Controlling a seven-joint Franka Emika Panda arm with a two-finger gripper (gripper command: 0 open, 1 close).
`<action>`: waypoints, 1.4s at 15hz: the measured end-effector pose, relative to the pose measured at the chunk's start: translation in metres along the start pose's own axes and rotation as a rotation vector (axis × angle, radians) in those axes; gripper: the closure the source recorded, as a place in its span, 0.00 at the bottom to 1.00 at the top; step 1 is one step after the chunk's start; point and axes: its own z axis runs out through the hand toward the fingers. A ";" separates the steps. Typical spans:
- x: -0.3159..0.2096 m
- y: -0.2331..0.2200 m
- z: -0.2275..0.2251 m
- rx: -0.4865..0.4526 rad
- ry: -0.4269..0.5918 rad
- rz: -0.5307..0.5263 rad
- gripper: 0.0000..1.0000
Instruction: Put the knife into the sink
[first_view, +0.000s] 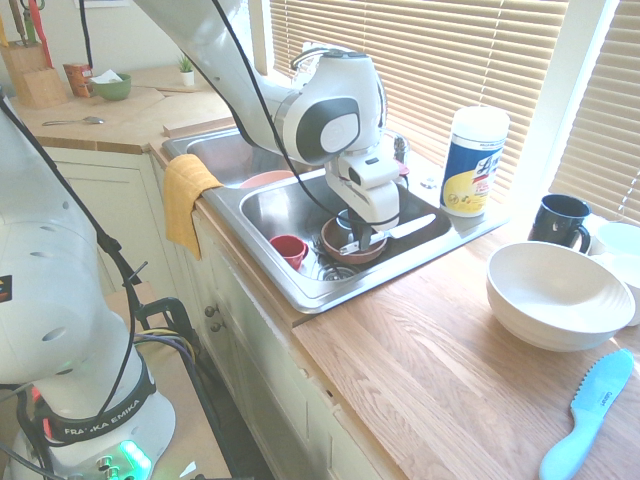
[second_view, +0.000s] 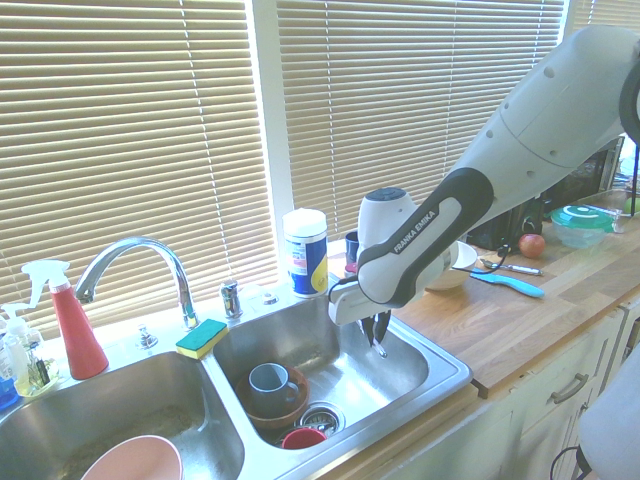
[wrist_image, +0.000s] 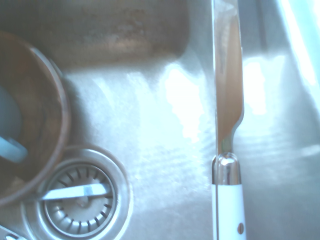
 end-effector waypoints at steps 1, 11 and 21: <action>-0.011 -0.007 0.009 0.000 0.000 0.004 1.00; -0.068 -0.050 0.101 -0.022 -0.037 0.014 1.00; -0.050 -0.063 0.158 -0.032 -0.067 0.032 0.00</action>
